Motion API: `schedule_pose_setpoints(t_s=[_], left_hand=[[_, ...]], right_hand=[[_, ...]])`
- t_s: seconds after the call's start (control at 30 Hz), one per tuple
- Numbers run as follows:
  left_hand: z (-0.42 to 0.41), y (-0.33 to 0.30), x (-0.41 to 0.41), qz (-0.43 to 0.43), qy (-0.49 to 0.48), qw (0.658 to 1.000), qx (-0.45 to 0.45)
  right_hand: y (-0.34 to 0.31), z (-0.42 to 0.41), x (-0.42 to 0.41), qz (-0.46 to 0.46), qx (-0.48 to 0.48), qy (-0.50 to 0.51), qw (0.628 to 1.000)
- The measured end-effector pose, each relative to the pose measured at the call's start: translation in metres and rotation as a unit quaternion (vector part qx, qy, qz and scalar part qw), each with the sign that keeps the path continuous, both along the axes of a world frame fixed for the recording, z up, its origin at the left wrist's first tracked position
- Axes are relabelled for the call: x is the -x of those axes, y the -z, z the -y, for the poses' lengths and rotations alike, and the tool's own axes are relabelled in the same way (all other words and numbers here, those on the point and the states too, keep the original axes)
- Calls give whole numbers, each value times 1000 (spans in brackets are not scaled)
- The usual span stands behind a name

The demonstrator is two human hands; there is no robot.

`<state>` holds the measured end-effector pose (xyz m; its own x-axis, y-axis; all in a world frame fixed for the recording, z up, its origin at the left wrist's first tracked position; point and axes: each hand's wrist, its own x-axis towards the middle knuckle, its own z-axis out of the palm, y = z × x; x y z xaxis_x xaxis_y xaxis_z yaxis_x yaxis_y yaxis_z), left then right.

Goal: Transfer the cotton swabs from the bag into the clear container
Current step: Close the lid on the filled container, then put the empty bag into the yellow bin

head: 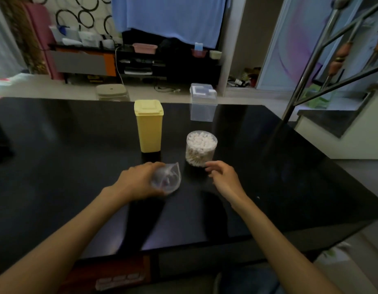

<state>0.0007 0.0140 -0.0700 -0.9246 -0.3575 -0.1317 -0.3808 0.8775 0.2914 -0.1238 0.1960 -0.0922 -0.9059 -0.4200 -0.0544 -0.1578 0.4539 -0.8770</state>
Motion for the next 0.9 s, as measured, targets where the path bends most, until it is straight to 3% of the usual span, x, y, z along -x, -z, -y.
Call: schedule_pose_setpoints(t_s=[0.1,0.17,0.23,0.3,0.37,0.4,0.47,0.57,0.63,0.67,0.7,0.73,0.8,0.83,0.9], left_hand=[[4,11,-18,-94,-42,993,-50],[9,20,-24,-203,-65,958,-192],[10,19,-26,-293,-96,865,-396],[5,11,-24,-315,-126,760,-555],[-2,9,-20,-335,-129,716,-599],[-4,12,-18,-351,-128,719,-586],[-5,20,-16,-393,-107,778,-479],[-5,31,-11,-363,-89,894,-248],[0,35,-8,-326,-109,931,-123],[2,35,-5,-308,-106,936,-131],[5,32,-2,-305,-91,926,-204],[3,27,-1,-315,-82,888,-325],[1,8,-3,-317,-104,770,-544],[3,0,-3,-319,-115,725,-599],[8,-10,-8,-321,-115,675,-655]], right_hand=[[5,3,-30,-12,-20,-93,995],[7,7,-38,14,-3,-109,994],[2,14,-41,149,62,-94,982],[-3,20,-43,351,145,-89,921],[-6,25,-43,478,190,-97,852],[-8,28,-42,508,200,-104,831],[-14,36,-44,529,213,-116,813],[-25,51,-50,494,239,-108,829],[-26,61,-53,459,254,-88,847],[-25,65,-55,439,269,-84,853],[-25,70,-57,412,286,-84,861],[-24,73,-59,379,305,-86,869],[-27,79,-60,300,327,-98,891],[-30,80,-59,260,334,-99,901],[-35,86,-58,189,323,-87,923]])
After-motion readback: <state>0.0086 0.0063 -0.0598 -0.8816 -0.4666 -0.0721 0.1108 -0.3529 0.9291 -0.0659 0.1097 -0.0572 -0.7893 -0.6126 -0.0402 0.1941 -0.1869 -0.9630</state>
